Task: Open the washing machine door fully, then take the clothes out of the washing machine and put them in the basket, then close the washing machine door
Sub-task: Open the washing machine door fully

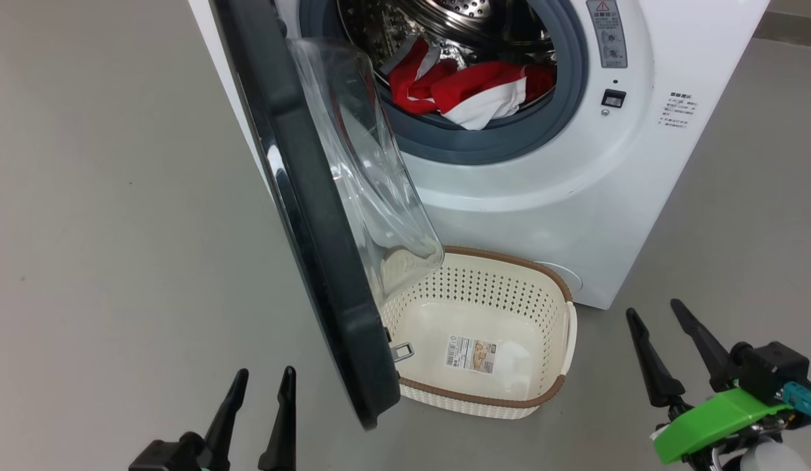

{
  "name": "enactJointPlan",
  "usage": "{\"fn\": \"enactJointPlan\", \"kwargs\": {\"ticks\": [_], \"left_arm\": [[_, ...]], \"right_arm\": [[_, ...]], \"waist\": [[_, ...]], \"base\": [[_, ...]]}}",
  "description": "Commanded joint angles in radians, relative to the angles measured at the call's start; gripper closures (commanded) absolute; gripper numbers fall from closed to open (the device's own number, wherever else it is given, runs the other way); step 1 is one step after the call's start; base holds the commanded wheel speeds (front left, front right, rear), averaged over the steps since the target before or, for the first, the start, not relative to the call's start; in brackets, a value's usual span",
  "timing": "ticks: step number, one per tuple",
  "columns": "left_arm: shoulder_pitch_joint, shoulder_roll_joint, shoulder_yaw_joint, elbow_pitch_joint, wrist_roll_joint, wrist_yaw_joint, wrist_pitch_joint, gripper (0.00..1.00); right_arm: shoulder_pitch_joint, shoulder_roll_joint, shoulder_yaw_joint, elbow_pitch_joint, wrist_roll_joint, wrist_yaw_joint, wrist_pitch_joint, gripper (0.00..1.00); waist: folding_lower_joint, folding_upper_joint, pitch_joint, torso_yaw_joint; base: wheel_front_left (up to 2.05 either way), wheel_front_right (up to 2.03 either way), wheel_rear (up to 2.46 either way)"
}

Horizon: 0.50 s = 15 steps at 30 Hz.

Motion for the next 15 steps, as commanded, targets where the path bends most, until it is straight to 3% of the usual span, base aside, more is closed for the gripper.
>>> {"fn": "enactJointPlan", "kwargs": {"ticks": [1,15], "left_arm": [[-0.030,0.007,0.033,-0.024,0.005,-0.003,-0.012,0.00],[-0.023,0.007,0.043,-0.032,0.009,-0.005,-0.012,0.00]], "right_arm": [[0.013,0.001,0.002,-0.028,-0.023,0.006,-0.009,0.00],[0.056,0.031,-0.039,-0.025,-0.069,0.006,-0.009,0.00]], "waist": [[0.0000,-0.0001,-0.002,0.002],[0.0000,-0.0001,-0.007,0.000]], "base": [[0.00,0.00,0.00],[0.00,0.00,0.00]]}}
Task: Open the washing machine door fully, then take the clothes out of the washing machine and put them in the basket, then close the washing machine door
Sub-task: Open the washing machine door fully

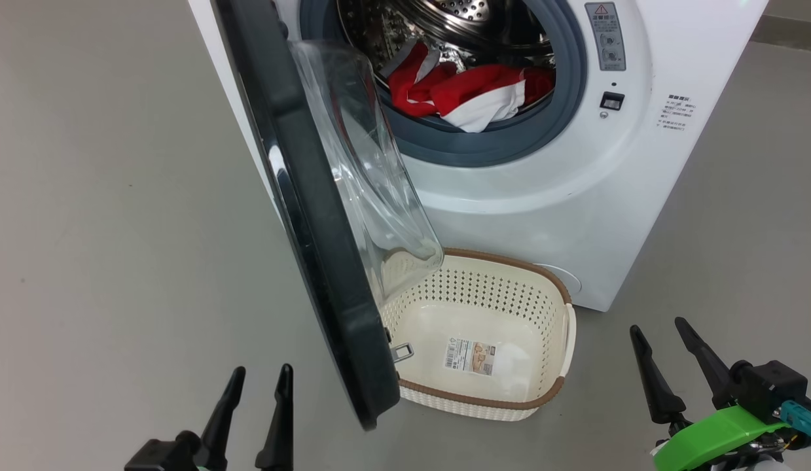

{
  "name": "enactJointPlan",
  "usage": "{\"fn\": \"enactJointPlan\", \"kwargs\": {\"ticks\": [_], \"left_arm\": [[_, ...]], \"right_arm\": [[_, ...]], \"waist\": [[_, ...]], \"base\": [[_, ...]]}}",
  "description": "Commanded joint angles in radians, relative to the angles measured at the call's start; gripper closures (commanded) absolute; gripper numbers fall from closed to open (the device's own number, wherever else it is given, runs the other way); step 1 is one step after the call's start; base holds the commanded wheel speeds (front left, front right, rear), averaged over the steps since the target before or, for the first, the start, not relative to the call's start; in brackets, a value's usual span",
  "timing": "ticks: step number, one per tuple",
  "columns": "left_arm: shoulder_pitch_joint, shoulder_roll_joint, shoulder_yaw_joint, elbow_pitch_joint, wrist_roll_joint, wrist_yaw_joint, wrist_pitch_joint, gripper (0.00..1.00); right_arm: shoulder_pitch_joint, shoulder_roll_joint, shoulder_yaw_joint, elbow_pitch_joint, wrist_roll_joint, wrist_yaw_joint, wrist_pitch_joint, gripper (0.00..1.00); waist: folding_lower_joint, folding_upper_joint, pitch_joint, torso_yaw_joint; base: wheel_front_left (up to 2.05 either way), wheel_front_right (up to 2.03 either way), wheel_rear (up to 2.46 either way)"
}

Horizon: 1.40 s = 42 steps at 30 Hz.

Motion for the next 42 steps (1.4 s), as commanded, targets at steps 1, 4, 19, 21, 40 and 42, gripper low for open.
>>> {"fn": "enactJointPlan", "kwargs": {"ticks": [1,4,19,21,40,42], "left_arm": [[-0.024,0.007,0.038,-0.030,0.008,-0.006,-0.012,0.00],[-0.027,0.007,0.043,-0.044,0.007,-0.006,-0.012,0.56],[-0.080,0.007,0.074,-0.426,-0.029,0.032,-0.012,1.00],[-0.080,0.007,0.022,-0.462,-0.021,0.019,-0.012,1.00],[-0.118,0.007,-0.252,-0.182,-0.113,-0.046,-0.012,1.00],[-0.127,0.007,-0.251,-0.149,-0.132,-0.043,-0.012,1.00]], "right_arm": [[0.003,-0.014,0.016,-0.027,-0.015,0.006,-0.009,0.00],[0.000,-0.013,0.017,-0.033,-0.021,0.006,-0.009,0.00],[-0.008,-0.018,0.037,-0.045,-0.009,0.006,-0.009,0.00],[-0.012,-0.019,0.039,-0.047,-0.006,0.006,-0.009,0.00],[-0.037,-0.026,0.055,-0.062,0.002,0.006,-0.009,0.00],[-0.039,-0.026,0.057,-0.063,0.005,0.006,-0.009,0.00]], "waist": [[0.0000,0.0000,0.001,0.000],[0.0000,0.0000,0.002,0.000],[0.0000,0.0000,0.010,-0.004],[0.0000,0.0000,0.013,-0.007],[0.0000,0.0000,0.037,-0.029],[0.0000,0.0000,0.037,-0.031]], "base": [[0.00,0.00,0.00],[0.00,0.00,0.00],[0.00,0.00,0.00],[0.00,0.00,0.00],[0.00,0.00,0.00],[0.00,0.00,0.00]]}}
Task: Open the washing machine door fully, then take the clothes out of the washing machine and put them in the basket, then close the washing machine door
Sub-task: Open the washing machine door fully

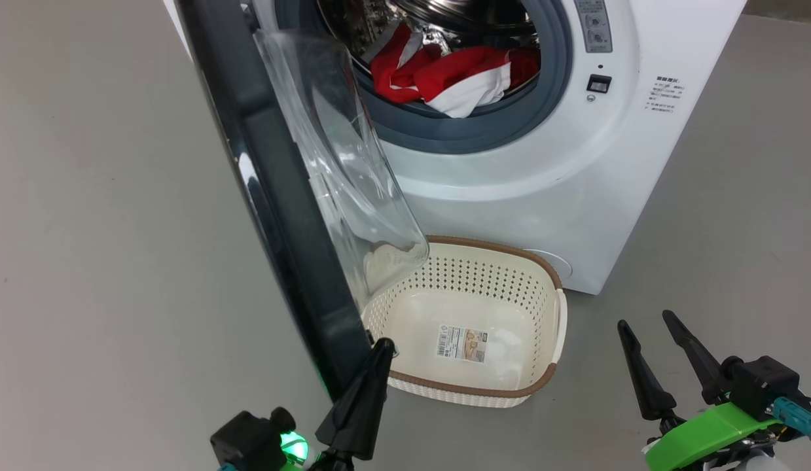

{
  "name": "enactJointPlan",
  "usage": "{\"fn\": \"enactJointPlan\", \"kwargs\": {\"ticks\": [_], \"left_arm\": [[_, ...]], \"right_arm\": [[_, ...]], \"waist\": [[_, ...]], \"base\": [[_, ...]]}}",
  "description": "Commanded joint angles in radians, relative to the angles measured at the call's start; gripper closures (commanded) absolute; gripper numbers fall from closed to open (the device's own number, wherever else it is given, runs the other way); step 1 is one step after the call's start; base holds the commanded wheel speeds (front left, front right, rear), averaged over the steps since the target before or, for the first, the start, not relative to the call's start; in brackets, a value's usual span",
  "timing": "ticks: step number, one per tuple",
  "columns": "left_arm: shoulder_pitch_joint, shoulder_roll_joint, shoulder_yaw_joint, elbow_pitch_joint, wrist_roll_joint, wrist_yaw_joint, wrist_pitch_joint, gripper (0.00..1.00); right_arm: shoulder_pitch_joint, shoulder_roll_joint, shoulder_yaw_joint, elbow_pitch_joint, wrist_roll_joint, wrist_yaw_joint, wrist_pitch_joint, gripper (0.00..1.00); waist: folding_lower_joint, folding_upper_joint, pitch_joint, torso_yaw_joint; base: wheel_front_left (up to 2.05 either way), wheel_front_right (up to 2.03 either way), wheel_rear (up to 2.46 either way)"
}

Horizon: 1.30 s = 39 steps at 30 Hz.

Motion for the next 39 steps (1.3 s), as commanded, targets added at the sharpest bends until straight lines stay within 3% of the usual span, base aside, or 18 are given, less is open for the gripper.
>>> {"fn": "enactJointPlan", "kwargs": {"ticks": [1,13,27,39], "left_arm": [[-0.039,0.002,0.028,0.004,-0.018,-0.005,-0.005,1.00],[-0.033,0.002,0.097,0.037,-0.026,0.025,-0.005,1.00],[0.034,0.002,0.284,0.016,0.006,0.057,-0.005,1.00],[0.048,0.002,0.451,0.008,0.048,0.075,-0.005,1.00]], "right_arm": [[-0.033,-0.018,0.025,-0.028,0.006,0.006,-0.009,0.00],[-0.037,-0.015,0.029,-0.032,0.010,0.006,-0.009,0.00],[-0.042,-0.017,0.041,-0.037,0.009,0.006,-0.009,0.00],[-0.045,-0.020,0.050,-0.039,0.010,0.006,-0.009,0.00]], "waist": [[0.0000,0.0000,0.000,-0.002],[0.0000,0.0000,0.001,0.010],[0.0000,0.0000,0.000,0.059],[0.0000,0.0000,0.006,0.059]], "base": [[0.00,0.00,0.00],[0.00,0.00,0.00],[0.00,0.00,0.00],[0.00,0.00,0.00]]}}
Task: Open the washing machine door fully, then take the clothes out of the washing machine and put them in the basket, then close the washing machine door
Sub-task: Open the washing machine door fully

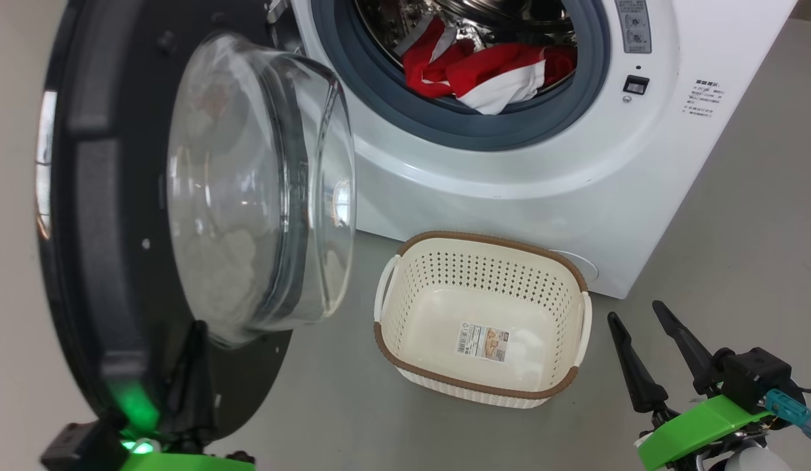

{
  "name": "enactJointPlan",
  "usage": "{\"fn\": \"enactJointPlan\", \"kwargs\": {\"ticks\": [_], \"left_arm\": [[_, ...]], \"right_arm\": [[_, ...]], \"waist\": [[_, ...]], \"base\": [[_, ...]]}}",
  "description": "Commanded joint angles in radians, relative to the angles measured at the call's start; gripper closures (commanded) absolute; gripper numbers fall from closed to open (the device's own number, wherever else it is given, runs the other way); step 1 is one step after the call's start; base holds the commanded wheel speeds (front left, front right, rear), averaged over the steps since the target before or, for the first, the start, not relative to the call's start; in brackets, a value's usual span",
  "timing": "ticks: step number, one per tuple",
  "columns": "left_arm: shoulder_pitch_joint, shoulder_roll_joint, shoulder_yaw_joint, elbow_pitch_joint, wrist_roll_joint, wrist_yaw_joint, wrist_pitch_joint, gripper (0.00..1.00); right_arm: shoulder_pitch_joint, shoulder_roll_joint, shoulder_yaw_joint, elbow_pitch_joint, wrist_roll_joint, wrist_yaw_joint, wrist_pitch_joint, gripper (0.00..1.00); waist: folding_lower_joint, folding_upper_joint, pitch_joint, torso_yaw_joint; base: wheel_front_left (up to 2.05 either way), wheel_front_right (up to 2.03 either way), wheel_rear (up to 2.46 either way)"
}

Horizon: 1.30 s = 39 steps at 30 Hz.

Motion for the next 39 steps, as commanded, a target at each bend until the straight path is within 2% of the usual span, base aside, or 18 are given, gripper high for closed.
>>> {"fn": "enactJointPlan", "kwargs": {"ticks": [1,19,28,39], "left_arm": [[-0.007,0.018,0.067,-0.029,0.012,0.011,-0.005,1.00],[-0.064,0.018,0.294,0.033,0.071,-0.010,-0.005,1.00],[-0.145,0.018,0.421,0.118,0.088,-0.057,-0.005,1.00],[-0.258,0.019,0.563,0.233,0.176,-0.111,-0.005,1.00]], "right_arm": [[-0.022,-0.015,0.020,-0.024,0.005,0.006,-0.009,0.00],[-0.025,-0.018,0.017,-0.022,-0.004,0.006,-0.009,0.00],[-0.032,-0.027,0.017,-0.022,-0.006,0.006,-0.009,0.00],[-0.046,-0.042,0.013,-0.027,-0.009,0.006,-0.009,0.00]], "waist": [[0.0000,0.0000,-0.001,-0.001],[0.0000,0.0000,0.011,-0.004],[0.0000,0.0000,0.029,-0.010],[0.0000,0.0000,0.064,-0.025]], "base": [[0.00,0.00,0.00],[0.00,0.00,0.00],[0.00,0.00,0.00],[0.00,0.00,0.00]]}}
